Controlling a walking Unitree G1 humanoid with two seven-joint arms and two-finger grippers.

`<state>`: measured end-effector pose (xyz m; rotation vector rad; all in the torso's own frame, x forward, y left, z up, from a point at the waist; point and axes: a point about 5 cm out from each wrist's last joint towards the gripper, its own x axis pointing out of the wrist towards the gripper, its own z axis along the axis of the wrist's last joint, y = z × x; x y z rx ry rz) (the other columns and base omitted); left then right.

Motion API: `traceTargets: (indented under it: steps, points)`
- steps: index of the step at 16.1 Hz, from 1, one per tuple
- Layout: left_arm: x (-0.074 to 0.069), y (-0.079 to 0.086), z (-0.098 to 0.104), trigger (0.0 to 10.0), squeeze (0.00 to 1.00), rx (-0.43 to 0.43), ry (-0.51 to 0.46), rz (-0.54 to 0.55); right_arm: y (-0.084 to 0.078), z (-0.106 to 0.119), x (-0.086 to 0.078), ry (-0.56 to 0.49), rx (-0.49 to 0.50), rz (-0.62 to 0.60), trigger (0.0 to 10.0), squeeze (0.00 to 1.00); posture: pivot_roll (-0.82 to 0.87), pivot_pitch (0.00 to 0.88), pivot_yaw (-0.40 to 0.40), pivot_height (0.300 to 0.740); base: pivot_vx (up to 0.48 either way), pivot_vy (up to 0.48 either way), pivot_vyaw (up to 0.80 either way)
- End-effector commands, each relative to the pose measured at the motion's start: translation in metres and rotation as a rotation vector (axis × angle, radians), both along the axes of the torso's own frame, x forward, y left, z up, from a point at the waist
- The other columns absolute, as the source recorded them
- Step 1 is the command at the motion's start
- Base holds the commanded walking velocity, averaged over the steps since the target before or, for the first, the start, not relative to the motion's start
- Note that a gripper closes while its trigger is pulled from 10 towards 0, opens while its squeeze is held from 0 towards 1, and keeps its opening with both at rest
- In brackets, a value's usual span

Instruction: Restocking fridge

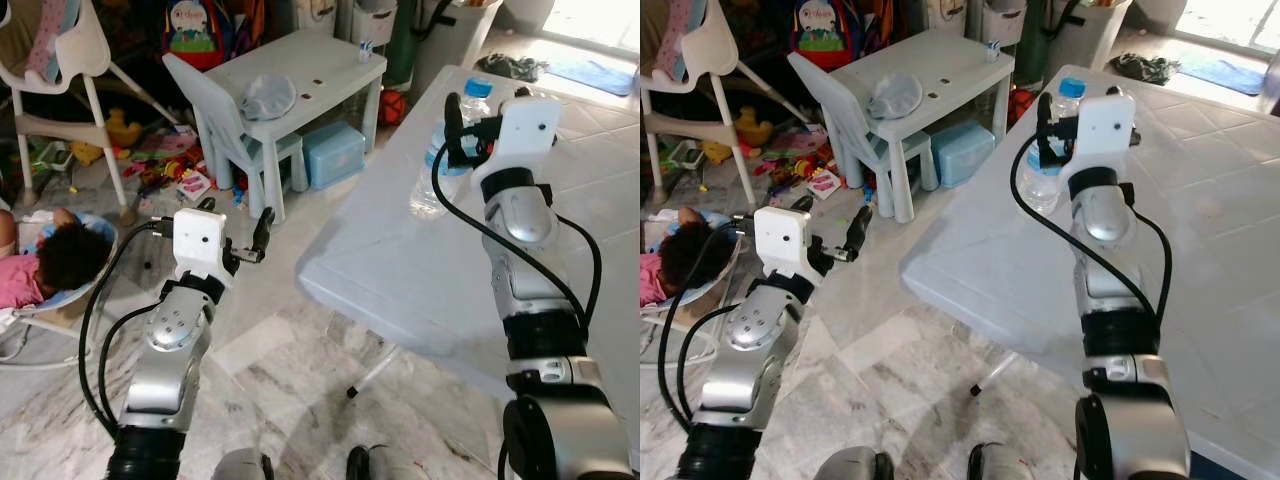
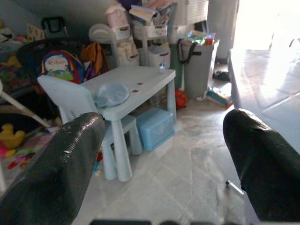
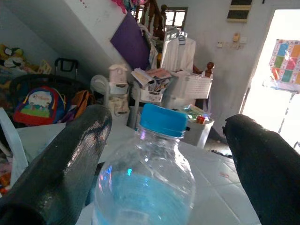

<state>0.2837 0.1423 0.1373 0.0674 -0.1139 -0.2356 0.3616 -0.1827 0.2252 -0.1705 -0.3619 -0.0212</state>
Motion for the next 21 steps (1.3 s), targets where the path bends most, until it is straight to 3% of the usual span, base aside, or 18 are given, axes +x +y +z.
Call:
traceTargets:
  steps: [1,7,8,9,15,21]
  points:
    - [-0.002,0.001,0.001,10.0,0.0,0.013,0.002,-0.001,0.0,0.006,0.003,-0.012,0.006,0.012,10.0,0.0,0.13,0.098,0.024,0.74,0.0,0.0,0.0]
    - [-0.003,0.005,0.002,10.0,0.0,0.045,0.02,-0.022,0.001,0.023,0.02,-0.012,0.048,0.043,10.0,0.0,0.14,0.108,0.035,0.74,0.0,0.0,0.0]
    - [-0.004,0.005,0.002,10.0,0.0,0.047,0.021,-0.023,0.002,0.023,0.021,-0.003,0.044,0.05,6.1,0.0,0.15,0.107,0.035,0.74,0.0,0.0,0.0]
    - [-0.004,0.006,0.002,10.0,0.0,0.054,0.024,-0.027,0.002,0.022,0.025,0.027,0.081,0.065,0.0,0.0,0.15,0.107,0.034,0.74,0.0,0.0,0.0]
    - [-0.006,0.006,0.002,10.0,0.0,0.068,0.039,-0.032,0.0,0.034,0.035,0.059,0.078,0.053,0.0,0.0,0.15,0.112,0.029,0.74,0.0,0.0,0.0]
    - [-0.005,0.003,0.0,10.0,0.0,0.077,0.054,-0.041,-0.008,0.029,0.031,0.132,0.072,0.0,0.0,0.0,0.14,0.102,0.026,0.74,0.0,0.0,0.0]
